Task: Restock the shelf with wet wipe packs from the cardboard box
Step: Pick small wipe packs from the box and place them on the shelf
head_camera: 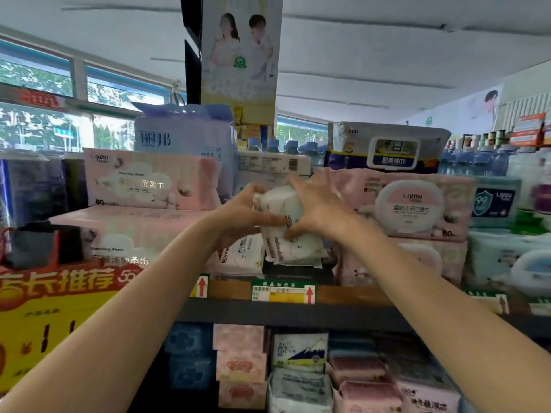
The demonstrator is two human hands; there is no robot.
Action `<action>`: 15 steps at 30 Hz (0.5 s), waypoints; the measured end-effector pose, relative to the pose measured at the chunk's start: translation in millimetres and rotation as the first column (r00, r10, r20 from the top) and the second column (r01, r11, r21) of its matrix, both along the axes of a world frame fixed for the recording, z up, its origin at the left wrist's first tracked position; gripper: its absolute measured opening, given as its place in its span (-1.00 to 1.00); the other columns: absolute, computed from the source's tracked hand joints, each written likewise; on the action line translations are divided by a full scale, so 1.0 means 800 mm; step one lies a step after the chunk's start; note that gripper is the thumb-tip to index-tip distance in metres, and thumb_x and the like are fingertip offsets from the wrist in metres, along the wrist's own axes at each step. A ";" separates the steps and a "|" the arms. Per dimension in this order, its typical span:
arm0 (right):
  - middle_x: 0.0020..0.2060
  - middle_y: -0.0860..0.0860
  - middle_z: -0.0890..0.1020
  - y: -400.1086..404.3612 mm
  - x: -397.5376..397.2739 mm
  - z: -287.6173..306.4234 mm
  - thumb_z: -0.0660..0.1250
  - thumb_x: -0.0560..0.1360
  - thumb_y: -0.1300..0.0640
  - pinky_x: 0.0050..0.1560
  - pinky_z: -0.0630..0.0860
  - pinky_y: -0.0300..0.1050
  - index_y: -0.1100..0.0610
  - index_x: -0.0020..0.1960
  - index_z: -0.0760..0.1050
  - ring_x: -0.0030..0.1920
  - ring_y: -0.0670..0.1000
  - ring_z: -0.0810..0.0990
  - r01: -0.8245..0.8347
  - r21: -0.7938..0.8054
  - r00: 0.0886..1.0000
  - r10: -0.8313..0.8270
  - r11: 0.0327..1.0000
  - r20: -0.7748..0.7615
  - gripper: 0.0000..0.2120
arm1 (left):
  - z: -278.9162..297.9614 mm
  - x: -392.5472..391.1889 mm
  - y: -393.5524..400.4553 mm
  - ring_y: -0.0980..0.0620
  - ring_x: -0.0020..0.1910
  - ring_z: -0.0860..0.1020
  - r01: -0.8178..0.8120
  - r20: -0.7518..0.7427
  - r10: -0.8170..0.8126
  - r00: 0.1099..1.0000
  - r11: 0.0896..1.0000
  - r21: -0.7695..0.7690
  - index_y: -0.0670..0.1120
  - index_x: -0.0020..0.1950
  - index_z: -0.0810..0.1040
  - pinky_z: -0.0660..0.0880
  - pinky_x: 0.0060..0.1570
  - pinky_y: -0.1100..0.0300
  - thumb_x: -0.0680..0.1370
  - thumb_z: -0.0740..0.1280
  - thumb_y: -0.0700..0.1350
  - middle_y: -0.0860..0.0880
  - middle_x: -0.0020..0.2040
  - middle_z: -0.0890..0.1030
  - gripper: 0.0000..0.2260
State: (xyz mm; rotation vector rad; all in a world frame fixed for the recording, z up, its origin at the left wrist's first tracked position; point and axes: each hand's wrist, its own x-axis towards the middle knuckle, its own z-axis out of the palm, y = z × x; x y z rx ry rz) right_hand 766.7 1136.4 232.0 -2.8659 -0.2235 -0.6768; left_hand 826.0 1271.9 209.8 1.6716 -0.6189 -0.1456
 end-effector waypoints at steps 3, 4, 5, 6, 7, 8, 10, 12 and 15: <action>0.36 0.12 0.23 -0.006 0.008 -0.017 0.46 0.39 0.16 0.36 0.24 0.13 0.13 0.22 0.40 0.38 0.23 0.24 0.068 -0.142 0.997 -0.060 0.988 0.058 -0.55 | -0.007 0.016 -0.018 -0.12 0.05 0.58 -0.045 0.015 0.043 0.999 0.980 0.194 0.02 0.20 0.31 0.59 0.03 -0.03 0.40 0.41 -0.33 -0.09 0.08 0.46 -0.51; 0.35 0.11 0.24 -0.009 0.010 -0.019 0.42 0.42 0.19 0.36 0.25 0.14 0.15 0.16 0.44 0.38 0.24 0.24 0.111 -0.236 0.992 -0.094 0.965 0.082 -0.66 | -0.009 0.022 -0.025 -0.10 0.04 0.57 -0.065 0.036 0.058 0.998 0.968 0.242 0.02 0.22 0.32 0.58 0.05 -0.04 0.41 0.41 -0.31 -0.06 0.09 0.44 -0.51; 0.35 0.12 0.25 -0.013 0.013 -0.021 0.38 0.44 0.20 0.38 0.22 0.17 0.16 0.15 0.47 0.39 0.25 0.21 0.160 -0.340 0.986 -0.131 0.927 0.105 -0.70 | -0.008 0.027 -0.032 -0.08 0.04 0.56 -0.083 0.058 0.070 0.996 0.956 0.282 0.01 0.26 0.32 0.58 0.06 -0.03 0.42 0.40 -0.29 -0.05 0.11 0.42 -0.50; 0.37 0.14 0.26 -0.015 0.016 -0.024 0.35 0.45 0.20 0.41 0.14 0.20 0.17 0.20 0.46 0.42 0.27 0.17 0.201 -0.441 0.979 -0.164 0.875 0.120 -0.67 | -0.005 0.030 -0.037 -0.08 0.06 0.55 -0.104 0.087 0.079 0.993 0.940 0.325 0.01 0.31 0.30 0.57 0.07 -0.02 0.42 0.40 -0.28 -0.07 0.16 0.41 -0.47; 0.39 0.16 0.26 -0.016 0.020 -0.026 0.32 0.46 0.18 0.43 0.05 0.24 0.18 0.28 0.41 0.44 0.30 0.12 0.235 -0.524 0.972 -0.190 0.818 0.139 -0.61 | -0.001 0.034 -0.040 -0.10 0.13 0.53 -0.134 0.139 0.086 0.987 0.913 0.385 0.00 0.37 0.26 0.55 0.12 -0.01 0.42 0.41 -0.26 -0.09 0.24 0.40 -0.41; 0.40 0.19 0.27 -0.016 0.023 -0.030 0.29 0.47 0.19 0.44 -0.03 0.26 0.20 0.33 0.35 0.45 0.30 0.11 0.259 -0.575 0.966 -0.200 0.776 0.164 -0.56 | 0.004 0.038 -0.040 -0.11 0.21 0.49 -0.179 0.219 0.083 0.972 0.867 0.466 -0.01 0.42 0.21 0.50 0.19 0.00 0.41 0.42 -0.23 -0.10 0.33 0.38 -0.36; 0.39 0.23 0.28 -0.013 0.030 -0.039 0.26 0.48 0.24 0.45 -0.11 0.27 0.22 0.39 0.26 0.45 0.28 0.14 0.256 -0.587 0.965 -0.171 0.768 0.198 -0.51 | 0.010 0.043 -0.033 -0.10 0.32 0.41 -0.293 0.383 0.047 0.923 0.731 0.617 -0.02 0.46 0.16 0.39 0.31 0.01 0.41 0.44 -0.20 -0.09 0.42 0.35 -0.30; 0.39 0.21 0.26 -0.012 0.035 -0.047 0.28 0.47 0.24 0.46 -0.10 0.24 0.19 0.43 0.18 0.44 0.24 0.15 0.208 -0.576 0.976 -0.125 0.790 0.181 -0.43 | 0.008 0.044 -0.021 -0.11 0.36 0.38 -0.388 0.468 0.004 0.884 0.566 0.727 -0.01 0.47 0.14 0.36 0.35 -0.02 0.40 0.44 -0.21 -0.11 0.43 0.34 -0.27; 0.41 0.20 0.21 -0.010 0.034 -0.050 0.35 0.45 0.13 0.46 -0.13 0.22 0.16 0.48 0.07 0.46 0.23 0.12 0.160 -0.572 0.986 -0.099 0.805 0.136 -0.29 | -0.008 0.036 -0.012 -0.13 0.41 0.32 -0.488 0.541 -0.029 0.841 0.391 0.780 0.03 0.51 0.02 0.32 0.38 -0.03 0.41 0.44 -0.18 -0.12 0.46 0.31 -0.19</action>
